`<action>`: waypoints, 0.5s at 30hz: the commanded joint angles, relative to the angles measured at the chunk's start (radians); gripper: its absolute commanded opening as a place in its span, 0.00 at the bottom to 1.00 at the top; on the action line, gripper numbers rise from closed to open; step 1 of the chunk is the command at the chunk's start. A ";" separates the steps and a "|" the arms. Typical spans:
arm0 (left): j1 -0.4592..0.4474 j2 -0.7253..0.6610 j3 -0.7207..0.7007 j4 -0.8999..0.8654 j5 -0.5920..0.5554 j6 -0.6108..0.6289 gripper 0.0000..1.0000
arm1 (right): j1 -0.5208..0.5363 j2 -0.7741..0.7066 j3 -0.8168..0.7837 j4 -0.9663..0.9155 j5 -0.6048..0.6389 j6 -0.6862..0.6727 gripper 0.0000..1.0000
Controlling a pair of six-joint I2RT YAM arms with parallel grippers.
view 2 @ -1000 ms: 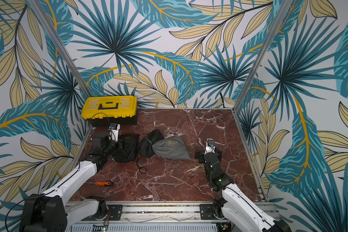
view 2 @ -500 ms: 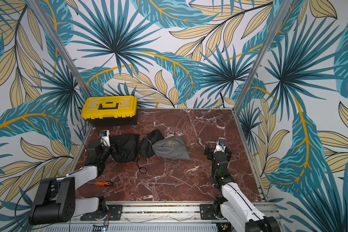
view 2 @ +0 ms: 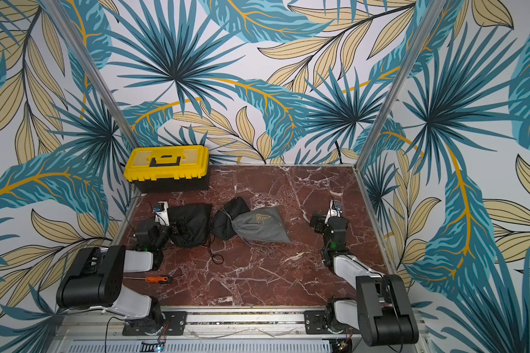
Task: Pack away hair dryers
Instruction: Reset both arms
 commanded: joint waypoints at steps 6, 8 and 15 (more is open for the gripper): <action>0.007 -0.005 0.062 -0.053 0.025 0.012 0.99 | -0.035 -0.039 -0.032 0.019 0.016 -0.097 0.99; 0.008 -0.001 0.065 -0.053 0.023 0.011 0.99 | -0.079 0.008 -0.068 0.176 -0.012 -0.030 1.00; 0.006 -0.001 0.068 -0.056 0.024 0.013 0.99 | -0.095 0.219 -0.089 0.419 -0.081 -0.015 0.99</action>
